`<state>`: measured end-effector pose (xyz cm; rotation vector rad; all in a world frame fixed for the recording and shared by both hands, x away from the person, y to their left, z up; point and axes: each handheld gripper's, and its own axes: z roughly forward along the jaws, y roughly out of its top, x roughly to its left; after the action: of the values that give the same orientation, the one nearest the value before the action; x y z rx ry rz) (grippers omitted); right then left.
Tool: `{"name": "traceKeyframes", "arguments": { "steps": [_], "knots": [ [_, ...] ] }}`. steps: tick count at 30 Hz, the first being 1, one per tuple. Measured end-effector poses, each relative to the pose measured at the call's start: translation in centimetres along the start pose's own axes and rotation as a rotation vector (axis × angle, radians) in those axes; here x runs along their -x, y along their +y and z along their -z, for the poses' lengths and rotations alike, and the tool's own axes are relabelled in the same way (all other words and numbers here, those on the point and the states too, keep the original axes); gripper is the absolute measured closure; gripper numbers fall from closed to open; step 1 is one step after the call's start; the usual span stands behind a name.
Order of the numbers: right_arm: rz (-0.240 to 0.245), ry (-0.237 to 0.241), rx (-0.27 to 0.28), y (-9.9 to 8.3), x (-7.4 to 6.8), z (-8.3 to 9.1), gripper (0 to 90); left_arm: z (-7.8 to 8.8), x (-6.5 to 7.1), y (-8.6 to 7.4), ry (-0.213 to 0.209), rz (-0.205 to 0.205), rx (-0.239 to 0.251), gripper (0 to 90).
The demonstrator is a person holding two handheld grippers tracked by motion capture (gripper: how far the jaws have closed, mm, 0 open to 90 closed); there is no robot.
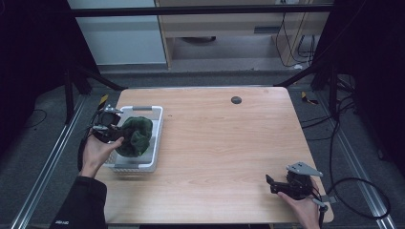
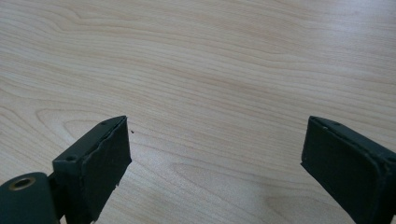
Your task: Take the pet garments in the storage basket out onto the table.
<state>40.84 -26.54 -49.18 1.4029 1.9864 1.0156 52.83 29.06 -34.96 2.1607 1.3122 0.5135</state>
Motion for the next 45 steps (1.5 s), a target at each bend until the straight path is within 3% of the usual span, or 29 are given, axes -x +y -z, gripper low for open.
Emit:
{"name": "traceKeyframes", "arguments": {
  "steps": [16,23,33,45],
  "knots": [
    [-0.007,0.001,0.002,0.0,0.0,0.1,8.0,3.8,1.7,1.3,-0.011,-0.069,0.054,74.9],
    [-0.007,0.002,0.002,0.0,0.0,0.1,8.0,5.5,1.9,1.7,-0.021,-0.085,0.087,74.9],
    [-0.010,0.002,0.003,0.0,-0.1,0.1,8.1,6.4,2.5,1.9,-0.033,-0.104,0.095,74.9],
    [-0.007,0.000,0.015,0.1,0.0,0.2,8.0,7.7,4.3,2.7,-0.065,-0.152,0.123,74.9]
  ]
}}
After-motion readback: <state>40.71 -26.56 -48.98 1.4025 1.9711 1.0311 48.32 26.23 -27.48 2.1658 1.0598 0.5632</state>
